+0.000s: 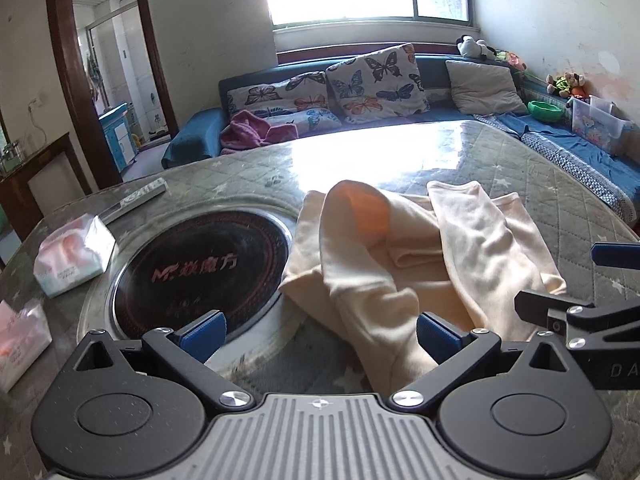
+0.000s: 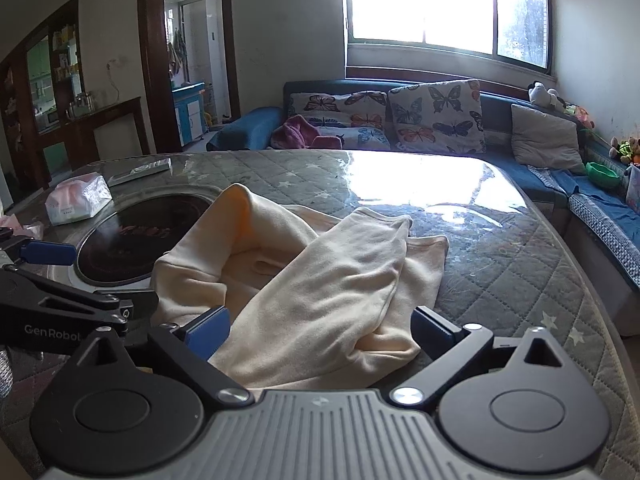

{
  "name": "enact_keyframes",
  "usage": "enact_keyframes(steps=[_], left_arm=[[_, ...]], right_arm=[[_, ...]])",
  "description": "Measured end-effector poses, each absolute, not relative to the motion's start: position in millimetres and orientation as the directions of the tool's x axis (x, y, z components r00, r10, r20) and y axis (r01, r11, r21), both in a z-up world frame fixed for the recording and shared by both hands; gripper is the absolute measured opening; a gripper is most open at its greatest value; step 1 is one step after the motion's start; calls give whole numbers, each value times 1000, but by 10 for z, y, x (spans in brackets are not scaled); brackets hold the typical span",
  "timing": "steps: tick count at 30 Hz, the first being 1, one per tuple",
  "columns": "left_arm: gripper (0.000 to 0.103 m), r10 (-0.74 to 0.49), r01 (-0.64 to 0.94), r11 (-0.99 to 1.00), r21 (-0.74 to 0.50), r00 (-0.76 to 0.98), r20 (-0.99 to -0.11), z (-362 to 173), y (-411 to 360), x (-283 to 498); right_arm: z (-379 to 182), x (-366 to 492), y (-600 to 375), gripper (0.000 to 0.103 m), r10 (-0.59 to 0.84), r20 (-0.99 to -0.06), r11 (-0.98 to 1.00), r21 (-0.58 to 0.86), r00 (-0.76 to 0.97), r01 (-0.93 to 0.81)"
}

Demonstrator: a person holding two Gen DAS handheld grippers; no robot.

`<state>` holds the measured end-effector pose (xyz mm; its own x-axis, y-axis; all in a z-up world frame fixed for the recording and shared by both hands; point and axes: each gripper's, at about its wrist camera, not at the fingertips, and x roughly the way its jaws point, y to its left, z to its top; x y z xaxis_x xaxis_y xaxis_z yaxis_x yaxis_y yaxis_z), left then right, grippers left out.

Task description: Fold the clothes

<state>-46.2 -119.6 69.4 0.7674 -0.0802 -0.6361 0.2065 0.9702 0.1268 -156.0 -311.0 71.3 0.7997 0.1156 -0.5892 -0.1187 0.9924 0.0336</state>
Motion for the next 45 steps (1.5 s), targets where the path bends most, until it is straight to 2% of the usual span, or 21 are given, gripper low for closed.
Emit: enact_keyframes(steps=[13,19,21,29,39,43,45], left_arm=[[100,-111,257,955,145,767,-632,693,-1372,-156],[97,-112,272,948,165,769,-629,685,-1407,23],[92,-112,277,945,171,770,-628,681,-1415,97],[90,-124,302,935,188,772,-624,676,-1468,405],[82,-165,355,917,181,750,-640,590,-1572,708],[70,-185,376,912,163,733,-655,533,-1585,788],[58,-199,389,909,152,724,-660,510,-1587,814]], right_arm=[[728,-1281,-3268,90,96,-597,995,35,797,-93],[683,-1083,-3337,83,100,-607,995,46,788,-91],[671,-1004,-3364,80,103,-612,995,53,784,-89],[617,-711,-3421,74,120,-628,993,73,769,-95],[543,-434,-3458,64,134,-647,991,97,751,-93],[518,-359,-3499,60,134,-652,991,106,746,-86],[507,-306,-3530,59,138,-658,990,116,741,-81]])
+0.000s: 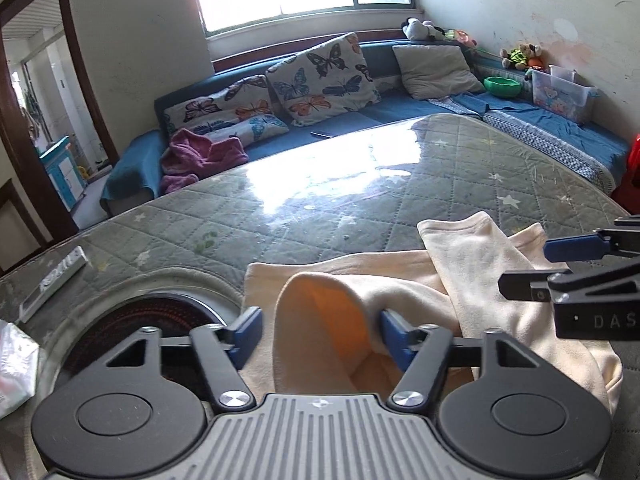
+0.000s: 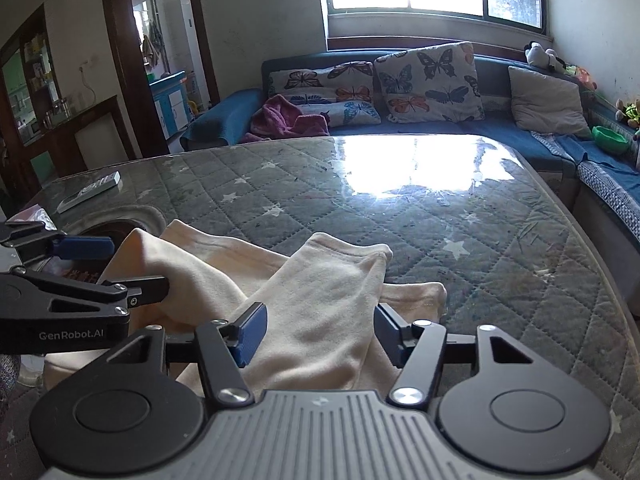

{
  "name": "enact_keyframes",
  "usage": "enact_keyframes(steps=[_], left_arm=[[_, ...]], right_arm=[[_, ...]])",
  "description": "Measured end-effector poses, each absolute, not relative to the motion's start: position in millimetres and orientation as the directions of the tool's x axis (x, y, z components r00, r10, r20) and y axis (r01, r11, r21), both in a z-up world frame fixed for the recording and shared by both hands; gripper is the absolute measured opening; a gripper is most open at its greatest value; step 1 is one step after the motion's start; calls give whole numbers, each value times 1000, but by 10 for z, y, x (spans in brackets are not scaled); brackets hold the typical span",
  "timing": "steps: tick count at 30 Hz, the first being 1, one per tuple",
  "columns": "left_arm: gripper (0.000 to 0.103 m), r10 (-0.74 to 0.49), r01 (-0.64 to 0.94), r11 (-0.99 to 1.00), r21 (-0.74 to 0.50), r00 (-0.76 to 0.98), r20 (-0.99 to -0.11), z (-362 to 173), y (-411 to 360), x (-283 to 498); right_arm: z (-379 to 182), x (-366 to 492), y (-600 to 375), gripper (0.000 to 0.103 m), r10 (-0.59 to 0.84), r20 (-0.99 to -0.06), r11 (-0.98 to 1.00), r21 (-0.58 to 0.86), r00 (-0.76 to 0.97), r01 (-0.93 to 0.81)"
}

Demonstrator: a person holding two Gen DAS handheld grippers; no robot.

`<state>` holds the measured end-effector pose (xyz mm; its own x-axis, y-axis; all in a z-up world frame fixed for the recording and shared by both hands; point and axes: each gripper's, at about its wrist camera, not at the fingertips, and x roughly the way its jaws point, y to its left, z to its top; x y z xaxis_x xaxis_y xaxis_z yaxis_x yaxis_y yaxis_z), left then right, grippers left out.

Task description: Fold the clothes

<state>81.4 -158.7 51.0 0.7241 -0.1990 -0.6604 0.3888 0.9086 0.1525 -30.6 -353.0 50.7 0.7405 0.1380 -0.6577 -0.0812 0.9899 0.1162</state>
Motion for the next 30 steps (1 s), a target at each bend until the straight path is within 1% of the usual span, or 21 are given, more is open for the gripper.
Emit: enact_keyframes(steps=[1,3,4,5,6,8,9,10,13,15,17,18,19,20,21,23,26,27,29,30], left_arm=[[57,-207,396,907,146,719,-663,501,-1589,826],[45,-223,410,902,136,712,-666,485,-1595,836],[43,-230,416,900,131,708,-668,478,-1596,843],[36,-238,422,898,125,705,-668,472,-1596,847],[24,-249,431,895,119,701,-668,466,-1594,851],[18,-264,440,891,106,695,-669,455,-1582,860],[12,-271,445,890,102,694,-667,456,-1573,861],[10,-277,449,888,98,693,-665,456,-1564,862],[10,-292,457,885,88,693,-660,475,-1533,869],[14,-293,455,886,85,693,-658,493,-1519,884],[14,-296,454,887,82,698,-652,515,-1511,901],[17,-297,452,888,85,705,-644,529,-1504,898],[20,-298,451,888,89,712,-635,544,-1497,894],[31,-299,449,889,92,720,-627,558,-1490,891],[44,-295,448,888,102,727,-621,563,-1488,889],[52,-287,444,888,122,740,-608,571,-1487,887],[56,-290,451,885,113,726,-624,533,-1497,957],[56,-292,452,886,103,717,-633,510,-1501,987],[56,-306,461,884,79,698,-647,470,-1512,1028],[55,-318,469,881,65,688,-652,454,-1519,1038]], right_arm=[[497,-288,-3539,56,138,-659,990,118,739,-80],[479,-261,-3555,54,142,-663,989,122,735,-80],[474,-254,-3558,53,143,-663,989,123,734,-82],[469,-247,-3560,53,145,-664,989,123,734,-84],[464,-240,-3563,52,146,-664,989,124,733,-85],[454,-226,-3567,48,149,-665,988,124,732,-89],[449,-219,-3569,47,151,-666,988,123,730,-92],[441,-202,-3572,45,150,-669,988,120,728,-94],[440,-165,-3580,43,152,-670,988,119,727,-97],[438,-138,-3583,44,153,-670,988,118,726,-99],[432,-97,-3577,43,151,-670,988,115,727,-100],[427,-76,-3575,43,148,-670,989,112,728,-98],[414,-55,-3580,43,136,-671,991,104,729,-88],[400,-34,-3591,43,123,-673,992,99,729,-76],[390,-20,-3604,44,118,-676,993,99,728,-69],[340,36,-3671,44,117,-686,992,115,719,-52],[291,88,-3700,40,135,-691,989,135,710,-57],[278,102,-3700,37,145,-690,988,142,709,-63],[262,118,-3693,34,147,-688,988,141,711,-68],[257,125,-3691,29,145,-687,988,138,712,-68]])
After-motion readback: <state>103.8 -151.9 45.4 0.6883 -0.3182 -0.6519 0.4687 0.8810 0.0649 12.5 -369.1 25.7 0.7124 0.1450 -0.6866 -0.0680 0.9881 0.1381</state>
